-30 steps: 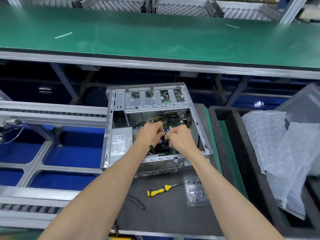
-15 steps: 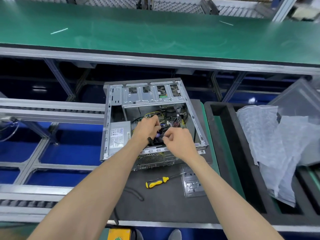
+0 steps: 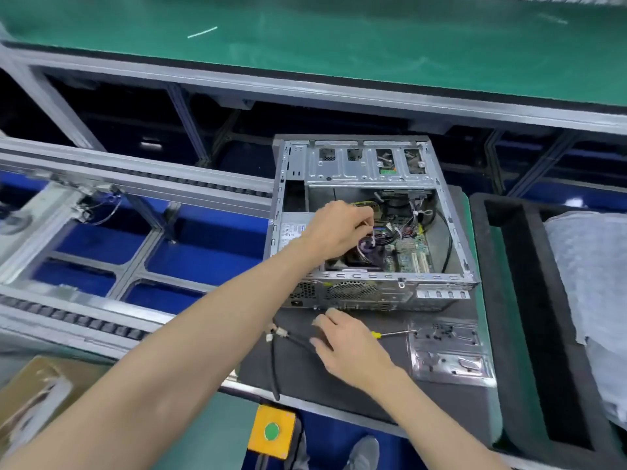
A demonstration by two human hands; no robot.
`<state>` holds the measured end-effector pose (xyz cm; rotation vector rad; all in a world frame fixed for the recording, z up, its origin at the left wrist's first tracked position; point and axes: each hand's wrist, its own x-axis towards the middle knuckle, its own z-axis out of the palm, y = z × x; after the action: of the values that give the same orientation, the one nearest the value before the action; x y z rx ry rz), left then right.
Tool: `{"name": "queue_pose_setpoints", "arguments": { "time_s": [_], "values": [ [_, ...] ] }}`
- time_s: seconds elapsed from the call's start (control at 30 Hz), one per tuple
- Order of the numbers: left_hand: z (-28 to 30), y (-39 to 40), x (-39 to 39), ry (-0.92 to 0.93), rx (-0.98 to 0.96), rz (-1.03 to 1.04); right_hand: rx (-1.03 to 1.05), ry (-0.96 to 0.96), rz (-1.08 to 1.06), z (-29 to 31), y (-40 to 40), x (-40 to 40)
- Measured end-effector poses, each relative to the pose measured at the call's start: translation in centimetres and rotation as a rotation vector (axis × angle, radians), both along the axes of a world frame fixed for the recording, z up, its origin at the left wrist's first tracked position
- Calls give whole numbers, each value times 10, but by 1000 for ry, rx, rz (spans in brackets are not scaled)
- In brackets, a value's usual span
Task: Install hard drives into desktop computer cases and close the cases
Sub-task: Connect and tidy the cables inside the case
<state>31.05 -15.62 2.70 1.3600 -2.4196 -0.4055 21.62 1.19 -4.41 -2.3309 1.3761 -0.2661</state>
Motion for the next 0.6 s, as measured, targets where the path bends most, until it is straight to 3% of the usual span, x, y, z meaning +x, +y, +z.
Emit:
{"name": "queue_pose_setpoints", "arguments": {
  "time_s": [0.3,0.43,0.6],
  "values": [
    [-10,6,22,189,161,103,100,323,12,-25,0,61],
    [-9,6,22,214,188,123,152,285,-5,-19,-6,60],
    [-8,5,21,237,203,124,131,82,-28,0,-17,31]
  ]
}}
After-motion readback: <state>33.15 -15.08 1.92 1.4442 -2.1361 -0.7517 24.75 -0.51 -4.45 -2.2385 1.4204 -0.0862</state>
